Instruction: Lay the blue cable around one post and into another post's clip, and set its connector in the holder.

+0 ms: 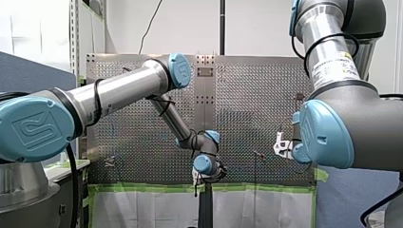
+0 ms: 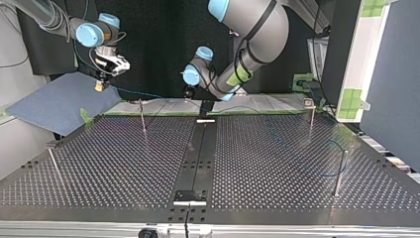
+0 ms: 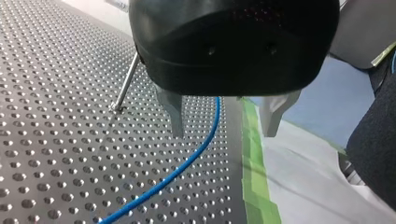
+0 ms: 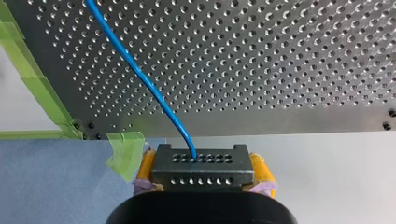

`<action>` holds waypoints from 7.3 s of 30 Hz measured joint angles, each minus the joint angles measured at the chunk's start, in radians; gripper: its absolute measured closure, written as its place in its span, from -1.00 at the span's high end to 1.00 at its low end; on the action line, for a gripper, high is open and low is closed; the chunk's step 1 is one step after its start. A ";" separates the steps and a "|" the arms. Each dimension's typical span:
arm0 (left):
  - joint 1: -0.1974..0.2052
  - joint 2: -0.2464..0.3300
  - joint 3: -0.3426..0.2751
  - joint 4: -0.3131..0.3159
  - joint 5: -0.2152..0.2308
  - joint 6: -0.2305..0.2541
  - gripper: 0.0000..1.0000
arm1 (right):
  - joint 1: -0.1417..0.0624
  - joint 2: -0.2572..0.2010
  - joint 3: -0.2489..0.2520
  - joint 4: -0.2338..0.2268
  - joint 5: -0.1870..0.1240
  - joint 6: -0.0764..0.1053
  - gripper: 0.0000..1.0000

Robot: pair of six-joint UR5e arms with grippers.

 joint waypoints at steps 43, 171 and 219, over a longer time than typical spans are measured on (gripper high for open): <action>0.004 -0.008 0.000 -0.016 -0.032 0.002 -0.18 | 0.043 -0.001 0.000 0.016 0.002 -0.019 -1.00; -0.075 0.028 0.041 -0.100 -0.062 0.089 -0.97 | -0.055 -0.008 -0.003 0.023 0.008 0.020 -1.00; -0.062 -0.018 0.174 -0.154 -0.013 0.030 -0.97 | -0.125 0.017 -0.075 0.030 -0.047 0.017 -1.00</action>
